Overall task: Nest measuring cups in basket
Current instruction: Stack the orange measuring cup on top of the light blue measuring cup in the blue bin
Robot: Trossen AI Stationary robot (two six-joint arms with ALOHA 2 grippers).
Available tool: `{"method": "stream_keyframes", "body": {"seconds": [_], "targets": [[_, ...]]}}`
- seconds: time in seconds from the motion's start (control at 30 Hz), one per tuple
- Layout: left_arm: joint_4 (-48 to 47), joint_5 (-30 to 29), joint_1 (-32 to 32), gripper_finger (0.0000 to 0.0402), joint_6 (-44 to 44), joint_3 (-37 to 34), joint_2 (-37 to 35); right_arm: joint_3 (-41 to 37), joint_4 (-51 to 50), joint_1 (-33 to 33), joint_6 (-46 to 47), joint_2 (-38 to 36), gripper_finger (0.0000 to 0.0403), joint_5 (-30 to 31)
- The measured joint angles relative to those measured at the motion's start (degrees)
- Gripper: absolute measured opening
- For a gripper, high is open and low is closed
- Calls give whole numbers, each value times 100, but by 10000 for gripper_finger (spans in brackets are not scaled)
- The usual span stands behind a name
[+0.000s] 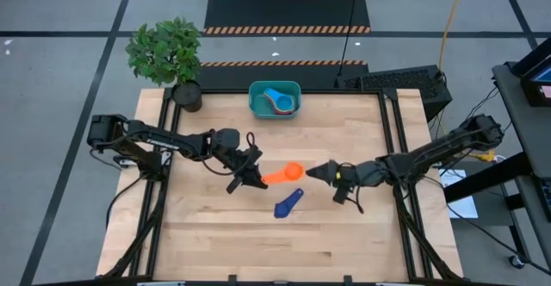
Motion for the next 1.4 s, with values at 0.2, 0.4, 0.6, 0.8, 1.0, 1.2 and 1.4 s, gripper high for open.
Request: {"method": "stream_keyframes", "body": {"seconds": [0.2,0.4,0.6,0.8,1.0,1.2,1.4], "targets": [[80,139,-76,2,-172,-210,4,0,283,203,-972,0,137,8],[479,169,-231,2,-442,-214,4,0,800,219,-1961,197,137,-73],[586,168,-358,3,-498,-214,4,-2,1216,203,-2468,687,137,-323],[546,218,-459,3,-497,-214,4,-2,1888,204,-2830,1023,137,-330],[498,238,-461,3,-534,-214,4,-2,1969,202,-2990,1062,118,-477],[462,240,-457,3,-496,-214,4,-2,1960,202,-2993,1064,72,-472],[503,204,-433,5,-507,-214,4,-2,1910,202,-2960,1064,30,-433]]}}
